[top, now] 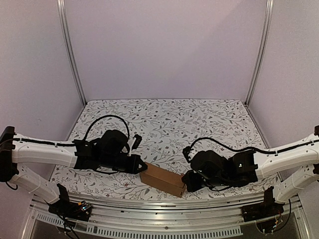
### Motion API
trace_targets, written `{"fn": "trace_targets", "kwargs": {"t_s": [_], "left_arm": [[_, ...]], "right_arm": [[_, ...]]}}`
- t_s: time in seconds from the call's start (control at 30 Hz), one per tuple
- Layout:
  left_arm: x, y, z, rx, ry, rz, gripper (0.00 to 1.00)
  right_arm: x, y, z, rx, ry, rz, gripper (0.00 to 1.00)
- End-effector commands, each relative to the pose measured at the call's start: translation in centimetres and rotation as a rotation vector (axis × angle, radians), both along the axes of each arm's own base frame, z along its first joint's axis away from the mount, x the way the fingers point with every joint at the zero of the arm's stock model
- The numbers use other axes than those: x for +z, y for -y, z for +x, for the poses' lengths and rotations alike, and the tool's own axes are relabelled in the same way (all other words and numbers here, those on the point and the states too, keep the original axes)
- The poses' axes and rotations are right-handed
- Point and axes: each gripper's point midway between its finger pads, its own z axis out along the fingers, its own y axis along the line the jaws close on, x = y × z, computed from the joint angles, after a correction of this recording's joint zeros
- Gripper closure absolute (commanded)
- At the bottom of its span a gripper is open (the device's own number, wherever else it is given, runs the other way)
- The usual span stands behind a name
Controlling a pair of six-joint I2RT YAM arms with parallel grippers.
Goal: Fold the paper box
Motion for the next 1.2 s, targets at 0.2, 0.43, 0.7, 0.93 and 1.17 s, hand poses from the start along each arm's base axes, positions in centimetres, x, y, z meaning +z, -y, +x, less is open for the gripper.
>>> {"fn": "trace_targets", "kwargs": {"t_s": [0.2,0.43,0.7,0.93,1.17], "left_arm": [[-5.3,-3.6,-2.1,-0.005,-0.133,0.212,0.94],[-5.1,-3.5,-2.0,-0.007,-0.127,0.212,0.94],[-5.0,-3.6,-2.0,-0.005,-0.126,0.212,0.94],[-5.4,-3.5,-2.0,-0.006,-0.133,0.219,0.94],[-2.8,-2.3,-1.4,-0.034,-0.095,0.186,0.90]], "right_arm": [[2.1,0.7,0.3,0.017,0.034,-0.035,1.00],[6.0,-1.5,-0.1,0.084,0.046,0.060,1.00],[0.1,-0.5,-1.3,0.075,-0.060,-0.027,1.00],[-2.8,0.5,-1.6,0.047,-0.101,-0.080,1.00],[0.6,-0.7,-0.6,0.065,-0.025,-0.044,1.00]]}}
